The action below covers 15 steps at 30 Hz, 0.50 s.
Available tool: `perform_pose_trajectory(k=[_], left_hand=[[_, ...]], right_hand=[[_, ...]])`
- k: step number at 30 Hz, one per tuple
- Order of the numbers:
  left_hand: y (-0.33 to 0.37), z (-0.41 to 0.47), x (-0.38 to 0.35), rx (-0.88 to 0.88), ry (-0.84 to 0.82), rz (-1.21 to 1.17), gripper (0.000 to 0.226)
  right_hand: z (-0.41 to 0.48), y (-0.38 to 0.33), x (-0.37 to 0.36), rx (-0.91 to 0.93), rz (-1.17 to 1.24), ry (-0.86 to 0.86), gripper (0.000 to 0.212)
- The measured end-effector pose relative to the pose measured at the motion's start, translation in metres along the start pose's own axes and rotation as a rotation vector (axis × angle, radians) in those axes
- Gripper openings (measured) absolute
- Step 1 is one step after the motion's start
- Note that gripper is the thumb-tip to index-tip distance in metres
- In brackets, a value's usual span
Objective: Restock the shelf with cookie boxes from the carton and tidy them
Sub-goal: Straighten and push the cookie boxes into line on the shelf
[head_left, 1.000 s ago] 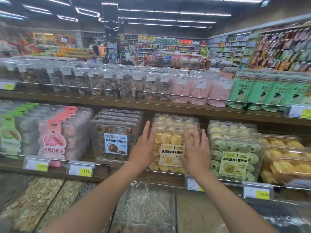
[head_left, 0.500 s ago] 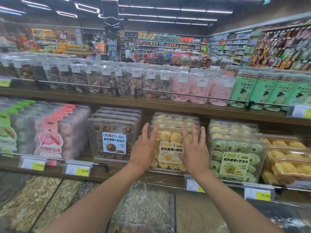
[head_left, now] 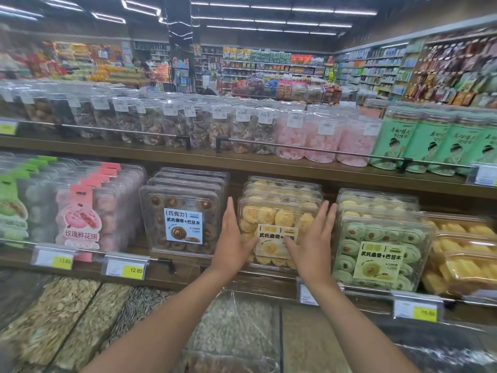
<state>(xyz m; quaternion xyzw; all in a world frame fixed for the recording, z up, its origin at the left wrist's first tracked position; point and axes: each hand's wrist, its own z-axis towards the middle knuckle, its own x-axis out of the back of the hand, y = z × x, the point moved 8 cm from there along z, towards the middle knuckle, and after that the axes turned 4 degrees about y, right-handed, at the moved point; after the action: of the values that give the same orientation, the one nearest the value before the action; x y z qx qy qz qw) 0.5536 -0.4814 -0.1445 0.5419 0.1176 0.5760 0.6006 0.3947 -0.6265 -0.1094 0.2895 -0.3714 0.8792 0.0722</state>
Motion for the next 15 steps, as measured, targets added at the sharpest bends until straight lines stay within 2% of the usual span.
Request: perform_pose_trajectory(k=[2,4,6,7,11,15], left_hand=[[-0.017,0.004,-0.008,0.198,-0.052,-0.158,0.114],[-0.025,0.005,-0.017,0.353,-0.096,-0.335,0.085],[-0.026,0.009,-0.023,0.416,-0.076,-0.547,0.055],[-0.025,0.011,-0.025,0.414,-0.067,-0.597,0.047],[-0.027,0.013,-0.032,0.369,-0.127,-0.610,0.073],[-0.033,0.017,-0.039,0.425,-0.208,-0.679,0.072]], right_hand=[[-0.001,0.008,-0.004,-0.102,0.136,0.002,0.134],[-0.003,0.015,-0.011,-0.209,0.285,-0.029,0.134],[-0.005,0.025,-0.017,-0.332,0.431,-0.045,0.131],[-0.005,0.031,-0.020,-0.391,0.491,-0.056,0.127],[-0.002,0.057,-0.033,-0.523,0.591,-0.117,0.113],[0.004,0.073,-0.046,-0.576,0.635,-0.196,0.113]])
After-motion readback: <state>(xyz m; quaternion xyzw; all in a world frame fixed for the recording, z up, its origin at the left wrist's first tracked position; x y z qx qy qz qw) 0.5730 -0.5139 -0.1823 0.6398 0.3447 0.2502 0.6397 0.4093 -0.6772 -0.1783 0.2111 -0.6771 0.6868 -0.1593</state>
